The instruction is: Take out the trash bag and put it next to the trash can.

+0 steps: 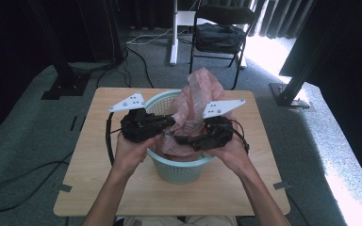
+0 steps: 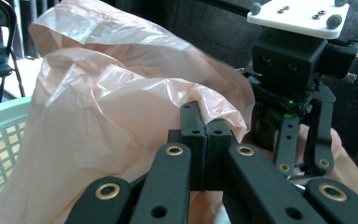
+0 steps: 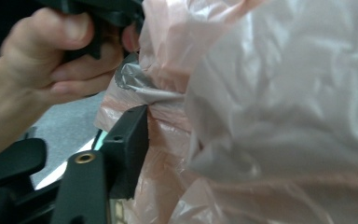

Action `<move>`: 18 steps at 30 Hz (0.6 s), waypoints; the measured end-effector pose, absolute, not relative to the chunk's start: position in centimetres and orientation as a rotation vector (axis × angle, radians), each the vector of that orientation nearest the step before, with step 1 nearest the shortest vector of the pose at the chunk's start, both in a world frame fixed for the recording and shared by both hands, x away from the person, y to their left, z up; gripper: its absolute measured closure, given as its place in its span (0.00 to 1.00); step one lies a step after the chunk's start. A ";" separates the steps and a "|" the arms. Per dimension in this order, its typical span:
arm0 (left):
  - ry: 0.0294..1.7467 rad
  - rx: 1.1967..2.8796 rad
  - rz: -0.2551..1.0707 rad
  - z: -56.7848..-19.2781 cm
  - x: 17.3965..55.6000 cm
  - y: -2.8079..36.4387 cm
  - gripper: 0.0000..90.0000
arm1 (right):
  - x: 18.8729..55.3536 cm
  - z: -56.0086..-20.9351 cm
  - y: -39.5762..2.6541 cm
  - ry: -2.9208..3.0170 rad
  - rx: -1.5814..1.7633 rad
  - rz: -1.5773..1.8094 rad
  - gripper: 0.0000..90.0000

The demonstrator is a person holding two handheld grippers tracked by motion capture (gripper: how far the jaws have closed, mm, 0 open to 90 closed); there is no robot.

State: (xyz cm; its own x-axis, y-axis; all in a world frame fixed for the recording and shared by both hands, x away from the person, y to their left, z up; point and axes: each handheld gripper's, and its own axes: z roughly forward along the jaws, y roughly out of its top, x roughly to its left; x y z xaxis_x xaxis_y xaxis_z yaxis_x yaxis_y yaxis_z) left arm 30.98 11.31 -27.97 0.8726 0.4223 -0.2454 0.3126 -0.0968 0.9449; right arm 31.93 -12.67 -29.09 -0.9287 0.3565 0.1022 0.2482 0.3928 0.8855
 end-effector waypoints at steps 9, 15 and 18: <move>0.567 1.687 0.076 -27.9 30.8 11.4 1.00 | 32.1 -29.0 -11.3 2.465 0.621 1.495 0.31; 0.559 1.693 0.061 -28.0 30.9 11.3 1.00 | 32.4 -29.0 -11.3 2.458 0.647 1.485 0.45; 0.553 1.691 0.043 -28.0 31.0 11.4 1.00 | 32.4 -29.0 -11.5 2.480 0.613 1.501 0.69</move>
State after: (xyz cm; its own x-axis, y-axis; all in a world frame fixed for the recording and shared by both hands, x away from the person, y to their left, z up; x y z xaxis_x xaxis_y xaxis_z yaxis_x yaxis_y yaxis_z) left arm 31.01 11.36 -28.03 0.8826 0.3806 -0.2761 0.3329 -0.0912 0.9385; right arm 32.44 -11.47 -28.99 -0.8992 0.4336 0.0596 0.2540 0.4061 0.8778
